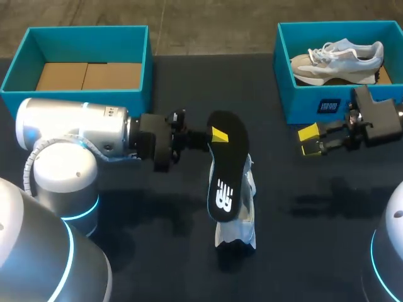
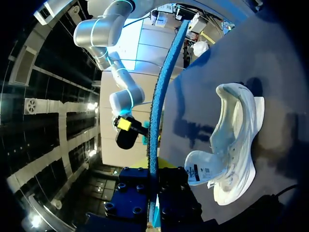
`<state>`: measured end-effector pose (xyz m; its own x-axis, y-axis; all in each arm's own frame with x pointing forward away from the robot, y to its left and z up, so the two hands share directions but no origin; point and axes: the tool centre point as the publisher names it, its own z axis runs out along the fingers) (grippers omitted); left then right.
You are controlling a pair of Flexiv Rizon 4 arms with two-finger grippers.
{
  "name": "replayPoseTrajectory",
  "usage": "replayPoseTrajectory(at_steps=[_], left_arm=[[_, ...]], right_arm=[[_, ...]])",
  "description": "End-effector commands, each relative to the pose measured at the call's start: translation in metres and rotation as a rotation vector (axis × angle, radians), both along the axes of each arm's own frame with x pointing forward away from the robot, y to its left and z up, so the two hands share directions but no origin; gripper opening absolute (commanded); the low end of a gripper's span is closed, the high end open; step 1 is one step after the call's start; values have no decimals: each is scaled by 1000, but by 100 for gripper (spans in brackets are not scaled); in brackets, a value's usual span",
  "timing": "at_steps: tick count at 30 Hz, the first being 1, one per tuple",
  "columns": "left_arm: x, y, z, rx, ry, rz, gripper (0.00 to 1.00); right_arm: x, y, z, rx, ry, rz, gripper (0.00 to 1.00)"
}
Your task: Take the shoe out of the shoebox, open the shoe tongue, remove and reinsert the insole, then place the shoe into the shoebox
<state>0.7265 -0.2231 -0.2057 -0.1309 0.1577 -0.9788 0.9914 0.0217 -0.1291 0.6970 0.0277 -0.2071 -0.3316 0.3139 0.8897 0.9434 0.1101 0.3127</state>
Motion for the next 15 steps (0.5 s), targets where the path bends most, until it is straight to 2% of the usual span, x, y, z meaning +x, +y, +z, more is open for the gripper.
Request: replayPoseTrajectory(at_steps=[1,6,9,15], left_arm=[[-1,0,0,2,-2,0,0],[-18,-3,1,16,10,5,0],[-29,-1,0,19,23,1,0],[-52,-7,-9,40,49,42,0]], right_arm=[[-1,0,0,-4,1,-1,100],[-12,-11,8,-88,-242,125,100],[-22,-19,5,-129,-373,189,100],[-31,-31,-13,-179,-489,252,100]])
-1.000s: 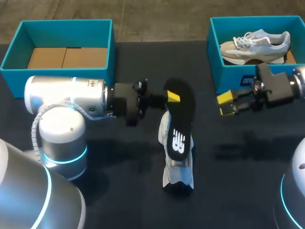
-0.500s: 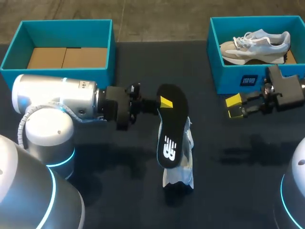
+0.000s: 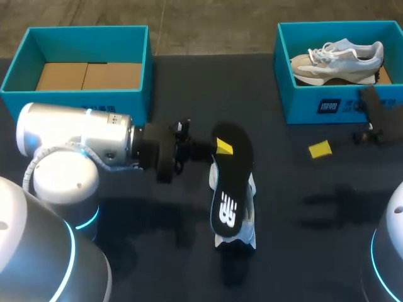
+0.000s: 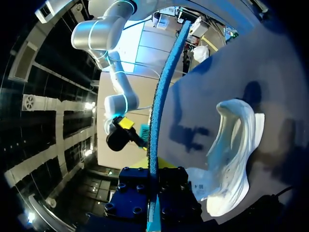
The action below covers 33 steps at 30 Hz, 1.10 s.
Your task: Take the shoe out of the shoebox, open the shoe tongue, remove and reinsert the insole, then place the shoe into the shoebox
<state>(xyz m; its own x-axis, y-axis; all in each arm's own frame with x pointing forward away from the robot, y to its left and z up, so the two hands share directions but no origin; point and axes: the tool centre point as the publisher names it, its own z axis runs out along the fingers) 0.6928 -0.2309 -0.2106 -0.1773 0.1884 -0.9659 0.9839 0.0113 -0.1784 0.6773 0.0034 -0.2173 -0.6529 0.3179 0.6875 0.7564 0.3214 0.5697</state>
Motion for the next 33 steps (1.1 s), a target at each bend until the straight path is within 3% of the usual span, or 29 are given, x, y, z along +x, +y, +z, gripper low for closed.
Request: replayPoseTrajectory(at_steps=[1,4,19,22,25,33], left_arm=[[-21,0,-5,-3,12,48,0],[-31,-3,-7,-7,11,61,0],[-31,-3,-7,-7,11,61,0],[-38,-8,-14,-11,48,48,0],[-43,-4,-16,-49,111,63,0],[-64,7,-11,-107,189,45,0]], right_arm=[[-12,-8,-7,-74,-174,71,100],[-14,-10,-13,-105,-187,97,100],[-14,-10,-13,-105,-187,97,100],[-20,-5,-6,-208,-354,169,100],[-26,-2,-7,-264,-454,212,100],[-34,-3,-25,-372,-598,334,100]])
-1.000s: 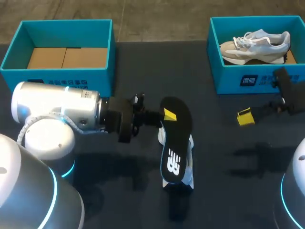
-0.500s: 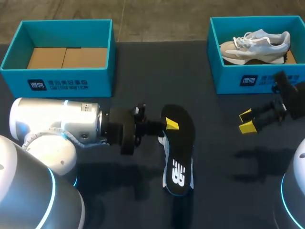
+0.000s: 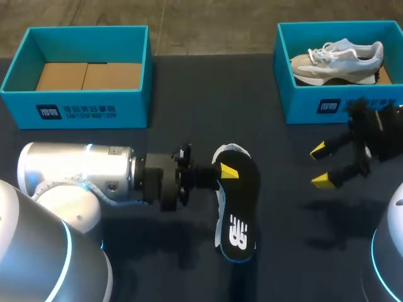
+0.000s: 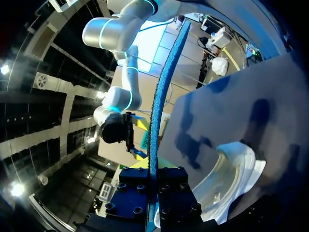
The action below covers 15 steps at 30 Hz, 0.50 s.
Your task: Take the shoe out of the shoebox, open the shoe tongue, remove and reinsert the insole, then place the shoe into the shoebox
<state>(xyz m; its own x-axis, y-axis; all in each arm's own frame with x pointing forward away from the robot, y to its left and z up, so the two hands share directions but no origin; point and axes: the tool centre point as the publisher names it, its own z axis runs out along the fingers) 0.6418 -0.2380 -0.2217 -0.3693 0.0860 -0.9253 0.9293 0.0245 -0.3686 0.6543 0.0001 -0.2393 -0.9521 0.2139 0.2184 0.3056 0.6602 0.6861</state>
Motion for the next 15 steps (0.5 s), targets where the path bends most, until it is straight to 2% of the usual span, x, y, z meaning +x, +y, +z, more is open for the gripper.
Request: replayPoseTrajectory(at_steps=[1,5,7,8,15], left_arm=[[-15,15,0,-13,9,-6,0],[-19,19,0,-16,64,-28,0],[-17,21,-1,-4,124,-21,0],[-15,24,-2,22,129,-11,0],[-15,24,-2,22,129,-11,0]], right_arm=[[-11,-1,-7,-98,-149,58,100],[-13,-6,-22,-91,-211,104,100],[-13,-6,-29,-71,-168,142,100],[-13,-6,-29,-71,-168,142,100],[-13,-6,-29,-71,-168,142,100]])
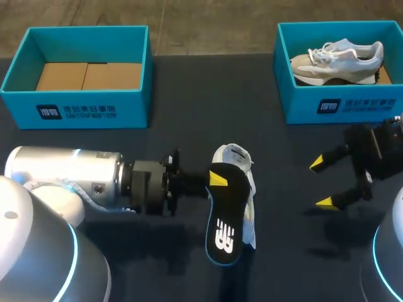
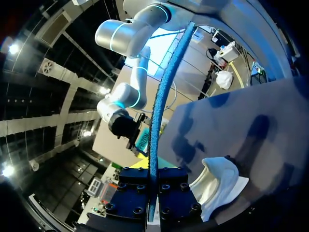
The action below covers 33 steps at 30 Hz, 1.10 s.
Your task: Take the shoe out of the shoebox, open the shoe tongue, remove and reinsert the insole, then place the shoe into the shoebox
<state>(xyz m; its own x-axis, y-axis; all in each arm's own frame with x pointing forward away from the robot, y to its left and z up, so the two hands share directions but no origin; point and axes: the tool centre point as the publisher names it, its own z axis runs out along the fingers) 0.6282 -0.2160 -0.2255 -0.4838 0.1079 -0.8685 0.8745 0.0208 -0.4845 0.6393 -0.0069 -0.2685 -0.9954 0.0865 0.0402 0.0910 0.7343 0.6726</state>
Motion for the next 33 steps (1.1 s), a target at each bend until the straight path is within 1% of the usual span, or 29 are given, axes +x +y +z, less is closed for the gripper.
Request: replayPoseTrajectory(at_steps=[1,6,7,8,10,11,13,14,19,23,27,28,29,33], left_arm=[[-2,2,2,3,0,2,0],[-2,2,2,3,0,2,0],[-3,1,1,-10,8,-6,0],[-6,2,0,-14,6,-16,0],[-12,4,-4,-19,17,-17,0],[-14,5,-4,-22,19,-18,0],[-21,8,-7,-32,27,-20,0],[-23,8,-7,-38,31,-19,0],[-35,9,-11,-94,70,-52,0],[-41,5,-14,-97,97,-56,0],[-44,0,-17,-96,118,-63,0],[-44,0,-18,-96,122,-63,0],[-44,-1,-18,-95,126,-66,0],[-43,-5,-21,-101,146,-64,0]], right_arm=[[2,1,0,-3,3,3,100],[2,1,0,-3,3,3,100],[2,6,2,-60,-24,13,100],[0,8,2,-70,-37,17,100],[-5,14,-3,-139,-63,32,100],[-7,16,-5,-136,-68,39,100],[-12,19,-16,-187,-74,40,100],[-14,21,-21,-191,-74,43,100],[-20,30,-43,-270,-51,46,100],[-23,39,-57,-282,-32,59,100],[-24,45,-64,-299,-23,42,100],[-24,48,-66,-333,-20,31,100],[-24,50,-68,-343,-19,32,100],[-21,56,-72,-360,-12,27,100]])
